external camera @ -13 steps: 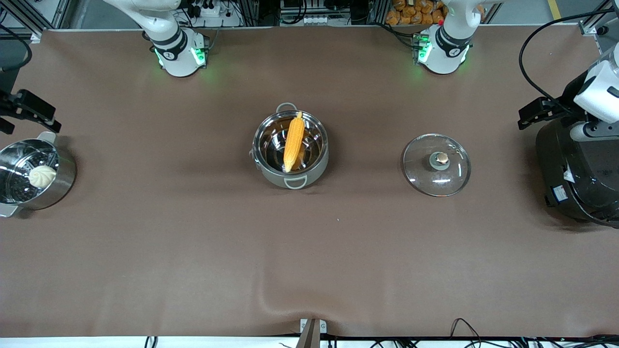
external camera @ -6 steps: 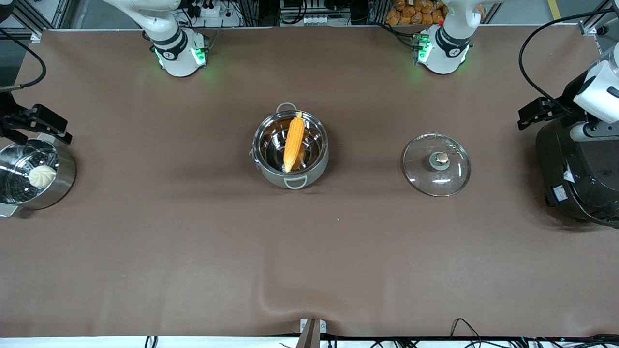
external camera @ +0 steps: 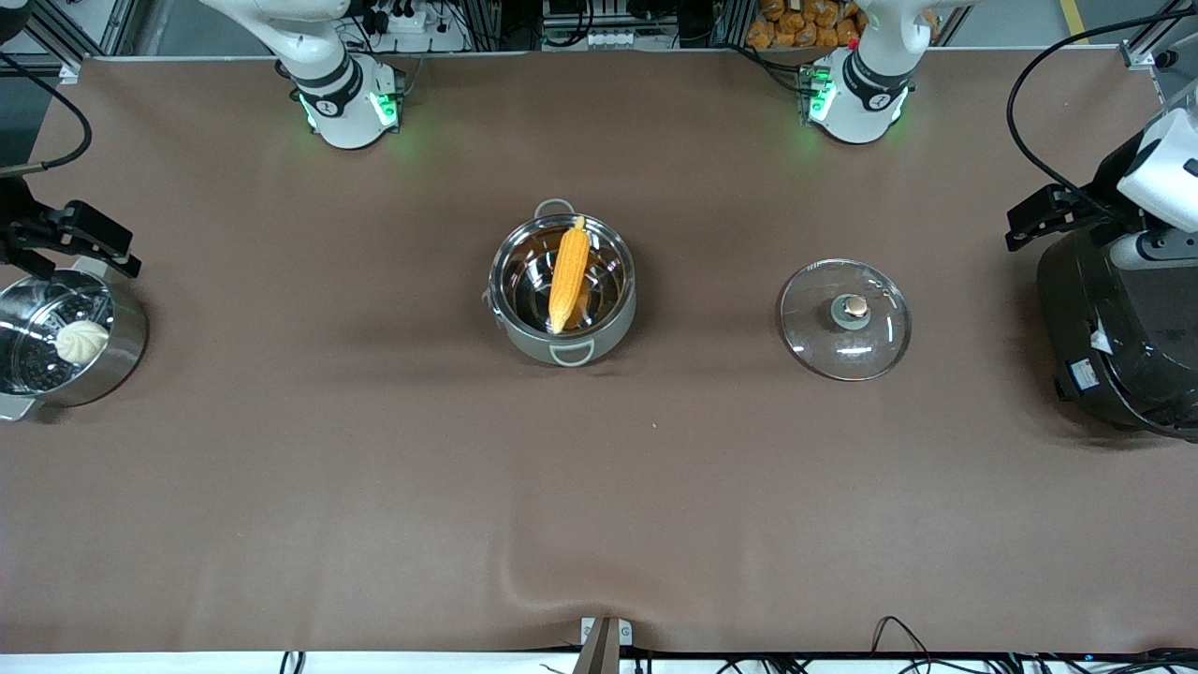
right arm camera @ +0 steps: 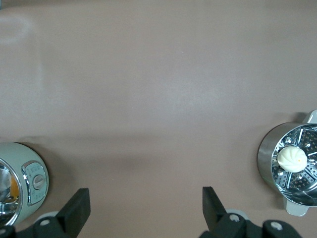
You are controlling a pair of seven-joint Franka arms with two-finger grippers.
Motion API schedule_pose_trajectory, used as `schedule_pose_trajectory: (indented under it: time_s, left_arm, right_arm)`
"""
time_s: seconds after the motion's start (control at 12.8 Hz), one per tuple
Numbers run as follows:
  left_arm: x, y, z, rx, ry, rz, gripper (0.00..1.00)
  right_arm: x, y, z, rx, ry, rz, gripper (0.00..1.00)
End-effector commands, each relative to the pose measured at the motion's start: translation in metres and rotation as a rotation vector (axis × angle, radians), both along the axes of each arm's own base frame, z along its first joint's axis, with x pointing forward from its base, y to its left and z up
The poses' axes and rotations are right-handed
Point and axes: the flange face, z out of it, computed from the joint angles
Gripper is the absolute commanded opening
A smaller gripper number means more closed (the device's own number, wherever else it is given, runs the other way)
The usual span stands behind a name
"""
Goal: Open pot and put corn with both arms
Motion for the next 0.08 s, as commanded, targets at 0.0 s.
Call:
schedule_pose_trajectory:
  time_s: [0.0]
  left_arm:
    - [-0.0043,0.0017,0.0127,0.016,-0.020,-0.052,1.00]
  right_arm:
    - [-0.0091,-0.0010,0.0026,-0.012,-0.009,-0.012,1.00]
